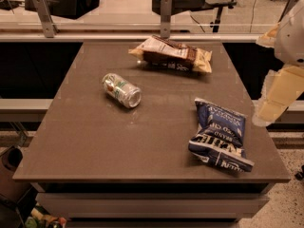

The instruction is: Place 7up can upright

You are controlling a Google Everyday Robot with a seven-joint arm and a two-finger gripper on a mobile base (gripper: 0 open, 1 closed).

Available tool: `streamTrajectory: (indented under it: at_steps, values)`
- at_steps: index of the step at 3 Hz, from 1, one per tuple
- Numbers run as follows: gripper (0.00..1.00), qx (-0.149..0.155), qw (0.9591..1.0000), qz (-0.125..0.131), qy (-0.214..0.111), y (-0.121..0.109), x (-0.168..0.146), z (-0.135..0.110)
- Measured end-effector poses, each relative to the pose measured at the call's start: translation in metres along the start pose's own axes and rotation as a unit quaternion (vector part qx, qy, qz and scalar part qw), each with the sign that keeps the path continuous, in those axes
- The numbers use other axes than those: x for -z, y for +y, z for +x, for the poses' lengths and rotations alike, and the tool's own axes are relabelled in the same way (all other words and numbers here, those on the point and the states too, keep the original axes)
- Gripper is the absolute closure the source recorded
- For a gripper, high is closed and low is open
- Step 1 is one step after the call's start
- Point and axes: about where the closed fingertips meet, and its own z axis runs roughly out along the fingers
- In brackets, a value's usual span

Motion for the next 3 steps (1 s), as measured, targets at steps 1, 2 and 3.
streamTrajectory:
  at_steps: [1,2,3]
  values:
    - [0.00,-0.022,0.9993,0.015,-0.026,-0.011,-0.016,-0.014]
    - [0.00,-0.054,0.9974,0.012,-0.046,-0.022,-0.033,-0.030]
    - [0.00,-0.088,0.9941,-0.009,-0.064,-0.033,-0.048,-0.053]
